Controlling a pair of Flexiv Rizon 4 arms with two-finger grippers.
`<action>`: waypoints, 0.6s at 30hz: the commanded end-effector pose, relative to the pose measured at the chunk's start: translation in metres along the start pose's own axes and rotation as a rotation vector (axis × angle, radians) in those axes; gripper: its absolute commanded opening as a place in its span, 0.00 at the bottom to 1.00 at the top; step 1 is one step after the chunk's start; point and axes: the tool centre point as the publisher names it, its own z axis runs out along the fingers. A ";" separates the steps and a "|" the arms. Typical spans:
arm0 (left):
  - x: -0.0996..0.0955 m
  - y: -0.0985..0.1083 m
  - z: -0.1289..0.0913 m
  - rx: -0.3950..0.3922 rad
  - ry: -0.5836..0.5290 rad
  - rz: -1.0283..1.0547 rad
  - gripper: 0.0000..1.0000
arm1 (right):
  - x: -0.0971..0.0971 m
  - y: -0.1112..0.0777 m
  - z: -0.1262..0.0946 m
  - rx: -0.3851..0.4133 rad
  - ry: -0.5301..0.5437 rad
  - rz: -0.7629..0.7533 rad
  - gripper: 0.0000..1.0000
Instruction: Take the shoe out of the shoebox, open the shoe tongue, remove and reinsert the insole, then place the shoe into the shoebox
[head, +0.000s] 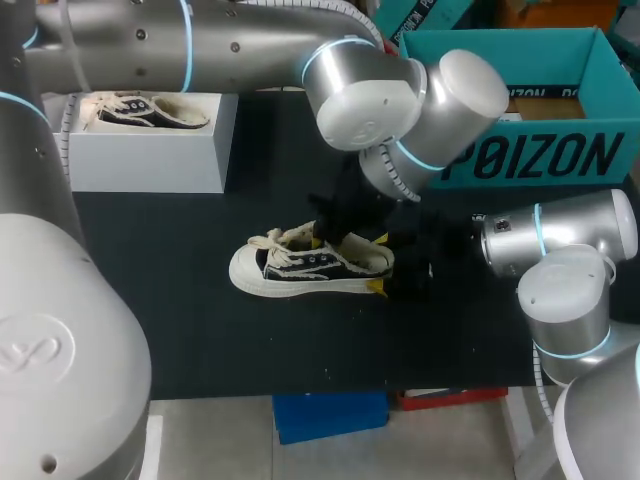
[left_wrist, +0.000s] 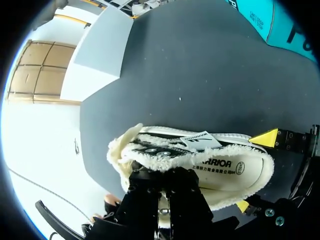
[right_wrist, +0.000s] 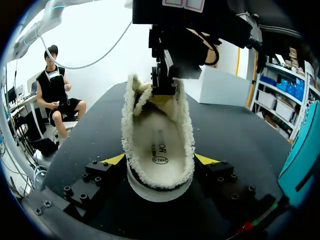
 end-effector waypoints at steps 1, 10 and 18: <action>-0.006 0.001 -0.005 0.011 0.016 -0.007 0.00 | 0.002 -0.004 0.003 0.001 -0.001 0.001 0.00; -0.022 -0.003 -0.017 0.049 0.064 -0.053 0.00 | 0.002 -0.004 0.003 0.001 -0.001 0.001 0.00; -0.042 -0.006 -0.025 0.076 0.114 -0.106 0.00 | 0.002 -0.004 0.003 0.001 -0.001 0.001 0.00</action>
